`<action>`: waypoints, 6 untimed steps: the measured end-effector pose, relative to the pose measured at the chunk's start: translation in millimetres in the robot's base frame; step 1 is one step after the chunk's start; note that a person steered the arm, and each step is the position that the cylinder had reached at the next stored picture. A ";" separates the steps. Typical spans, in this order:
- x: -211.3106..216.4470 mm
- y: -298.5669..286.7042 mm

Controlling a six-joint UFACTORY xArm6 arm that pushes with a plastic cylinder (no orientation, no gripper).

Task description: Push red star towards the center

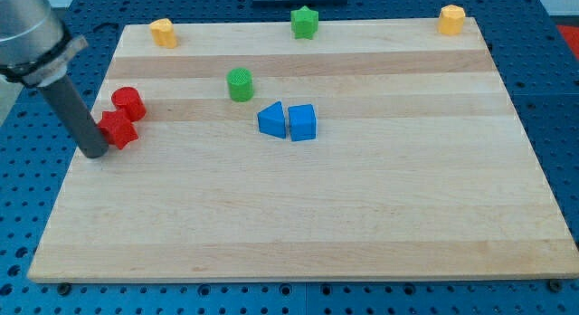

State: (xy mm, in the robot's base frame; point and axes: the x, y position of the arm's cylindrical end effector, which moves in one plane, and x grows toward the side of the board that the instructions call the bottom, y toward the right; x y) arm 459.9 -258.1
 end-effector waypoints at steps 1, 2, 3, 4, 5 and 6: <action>-4.5 25.0; 9.8 16.6; 15.9 -10.9; 3.4 -44.2; -1.8 -46.8; -23.1 -43.4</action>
State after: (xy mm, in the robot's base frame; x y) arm 436.8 -301.4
